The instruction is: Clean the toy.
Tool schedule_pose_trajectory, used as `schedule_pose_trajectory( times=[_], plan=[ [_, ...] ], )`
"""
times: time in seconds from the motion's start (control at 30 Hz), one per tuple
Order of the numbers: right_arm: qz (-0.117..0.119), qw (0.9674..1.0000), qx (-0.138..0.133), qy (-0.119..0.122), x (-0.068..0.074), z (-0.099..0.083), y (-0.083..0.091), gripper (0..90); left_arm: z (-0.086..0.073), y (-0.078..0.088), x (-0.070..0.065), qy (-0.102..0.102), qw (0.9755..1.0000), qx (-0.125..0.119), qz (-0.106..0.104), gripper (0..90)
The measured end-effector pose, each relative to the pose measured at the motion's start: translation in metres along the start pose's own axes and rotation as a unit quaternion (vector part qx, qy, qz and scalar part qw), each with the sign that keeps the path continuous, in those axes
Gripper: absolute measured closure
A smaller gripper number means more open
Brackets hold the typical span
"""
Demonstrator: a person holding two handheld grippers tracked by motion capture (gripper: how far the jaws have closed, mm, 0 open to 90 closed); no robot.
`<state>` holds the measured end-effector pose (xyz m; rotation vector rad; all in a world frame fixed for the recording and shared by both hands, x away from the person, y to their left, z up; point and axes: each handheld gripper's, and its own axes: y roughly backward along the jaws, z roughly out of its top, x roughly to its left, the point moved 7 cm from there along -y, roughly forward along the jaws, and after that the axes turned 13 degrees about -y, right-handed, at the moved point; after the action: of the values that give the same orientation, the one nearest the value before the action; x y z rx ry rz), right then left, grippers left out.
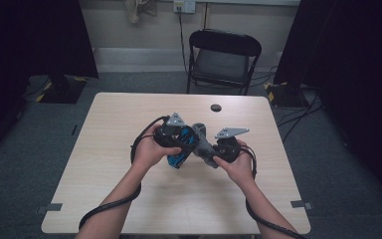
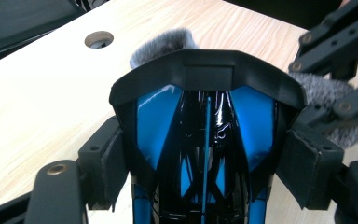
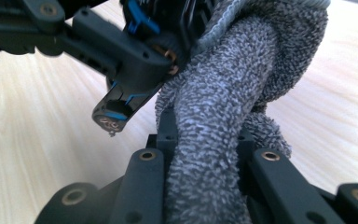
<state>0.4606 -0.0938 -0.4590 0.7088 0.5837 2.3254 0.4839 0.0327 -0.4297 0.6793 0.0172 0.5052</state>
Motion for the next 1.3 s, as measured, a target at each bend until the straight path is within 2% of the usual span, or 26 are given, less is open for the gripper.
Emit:
schedule_pose_trajectory(
  times=[0.1,0.2,0.27,0.47,0.63,0.77,0.83,0.93,1.03,1.1,1.2,1.3],
  plan=[
    [0.002,0.9999,0.013,0.003,0.003,-0.007,-0.005,73.4,0.002,0.0,0.0,0.002,1.0,-0.005,-0.002,25.4],
    [0.015,0.9995,0.023,0.015,0.009,-0.015,-0.015,73.4,0.005,0.001,0.001,0.003,1.0,-0.009,-0.001,25.4],
    [0.019,0.9992,0.033,0.011,0.011,-0.022,-0.021,73.4,0.007,0.0,0.001,0.003,0.9999,-0.012,0.001,25.4],
    [0.033,0.998,0.05,0.022,0.021,-0.037,-0.034,73.3,0.008,-0.001,0.002,0.007,0.9999,-0.013,0.005,25.3],
    [0.031,0.9965,0.072,0.032,0.019,-0.051,-0.039,73.3,0.007,-0.001,0.001,0.009,0.9997,-0.02,0.0,25.3],
    [0.015,0.9964,0.078,0.029,0.008,-0.055,-0.035,73.3,0.004,0.002,0.001,0.01,0.9997,-0.021,0.002,25.3],
    [0.003,0.9974,0.068,0.022,-0.001,-0.05,-0.028,73.3,0.003,0.004,0.0,0.01,0.9997,-0.024,0.001,25.3],
    [-0.018,0.999,0.041,0.006,-0.017,-0.033,-0.013,73.3,0.001,0.006,-0.002,0.01,0.9996,-0.025,-0.001,25.4],
    [-0.033,0.9993,0.019,0.004,-0.023,-0.016,-0.002,73.3,-0.001,0.007,-0.004,0.006,0.9998,-0.019,-0.004,25.4],
    [-0.032,0.9995,-0.004,-0.005,-0.025,-0.003,0.005,73.3,0.0,0.006,-0.007,0.005,0.9998,-0.02,-0.007,25.4],
    [-0.03,0.9992,-0.024,-0.006,-0.022,0.012,0.011,73.3,0.0,0.004,-0.01,0.003,0.9998,-0.018,-0.011,25.4],
    [-0.02,0.9995,-0.022,0.002,-0.016,0.014,0.008,73.3,0.001,0.002,-0.011,0.003,0.9997,-0.019,-0.012,25.3]
  ],
)
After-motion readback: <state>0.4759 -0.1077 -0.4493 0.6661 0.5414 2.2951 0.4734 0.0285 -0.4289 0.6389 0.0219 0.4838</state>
